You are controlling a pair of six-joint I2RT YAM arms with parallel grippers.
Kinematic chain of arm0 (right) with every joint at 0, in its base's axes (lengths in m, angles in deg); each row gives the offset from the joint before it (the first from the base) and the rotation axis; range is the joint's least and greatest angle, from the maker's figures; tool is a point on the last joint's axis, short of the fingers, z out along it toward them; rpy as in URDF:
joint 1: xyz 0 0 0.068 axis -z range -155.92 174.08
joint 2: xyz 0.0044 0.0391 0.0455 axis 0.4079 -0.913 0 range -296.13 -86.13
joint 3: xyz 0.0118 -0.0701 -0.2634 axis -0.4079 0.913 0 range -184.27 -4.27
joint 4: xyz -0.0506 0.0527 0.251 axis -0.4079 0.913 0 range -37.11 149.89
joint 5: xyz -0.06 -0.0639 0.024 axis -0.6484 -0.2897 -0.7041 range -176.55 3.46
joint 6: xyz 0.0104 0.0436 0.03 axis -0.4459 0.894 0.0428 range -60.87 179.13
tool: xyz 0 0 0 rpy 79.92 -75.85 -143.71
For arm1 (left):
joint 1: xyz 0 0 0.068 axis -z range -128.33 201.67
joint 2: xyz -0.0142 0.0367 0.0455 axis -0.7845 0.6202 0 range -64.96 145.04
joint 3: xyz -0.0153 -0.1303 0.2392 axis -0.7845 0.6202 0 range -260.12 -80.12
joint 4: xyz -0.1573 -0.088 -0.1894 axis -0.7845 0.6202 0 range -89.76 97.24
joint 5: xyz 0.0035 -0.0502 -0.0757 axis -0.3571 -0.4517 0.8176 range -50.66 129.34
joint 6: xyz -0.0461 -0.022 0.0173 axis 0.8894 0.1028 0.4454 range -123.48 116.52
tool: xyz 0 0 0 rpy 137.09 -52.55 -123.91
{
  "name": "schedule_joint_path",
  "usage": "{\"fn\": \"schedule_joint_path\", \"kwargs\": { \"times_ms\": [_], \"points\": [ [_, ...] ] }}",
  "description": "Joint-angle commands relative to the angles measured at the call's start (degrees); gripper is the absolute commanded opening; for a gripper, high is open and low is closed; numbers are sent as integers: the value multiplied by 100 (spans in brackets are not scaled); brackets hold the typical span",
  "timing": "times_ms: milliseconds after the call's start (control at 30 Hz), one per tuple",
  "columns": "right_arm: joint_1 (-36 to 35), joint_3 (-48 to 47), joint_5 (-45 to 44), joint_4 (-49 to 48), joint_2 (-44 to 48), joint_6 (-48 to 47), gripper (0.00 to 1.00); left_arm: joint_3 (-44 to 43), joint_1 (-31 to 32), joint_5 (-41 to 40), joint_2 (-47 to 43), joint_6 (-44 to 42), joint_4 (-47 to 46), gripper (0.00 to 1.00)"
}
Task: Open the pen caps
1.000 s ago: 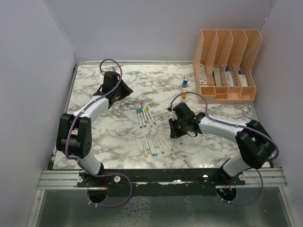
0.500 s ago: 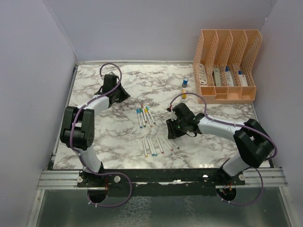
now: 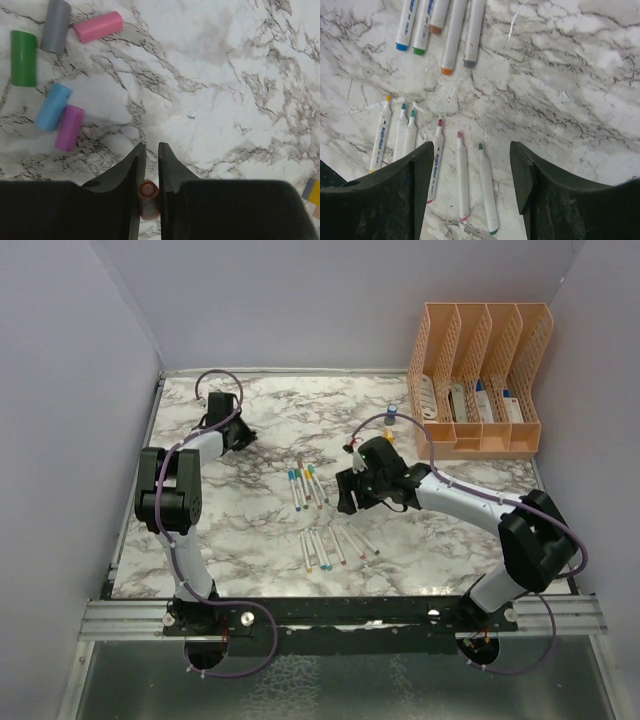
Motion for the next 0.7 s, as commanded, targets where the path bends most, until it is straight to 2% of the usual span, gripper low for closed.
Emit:
{"fn": "schedule_joint_path", "kwargs": {
  "times_ms": [0,400,500,667],
  "points": [
    [-1,-386,-191,43,-298,-242,62,-191,-135,-224,230,-90,128,0],
    [0,-1196,-226,71,-1051,-372,63,-87,-263,-275,213,-138,323,30],
    [0,-1349,-225,82,-1178,-414,63,-7,-288,-271,154,-137,339,35],
    [-1,-1498,-272,72,-1335,-465,63,190,-334,-251,-30,-115,307,36]
  ]
}}
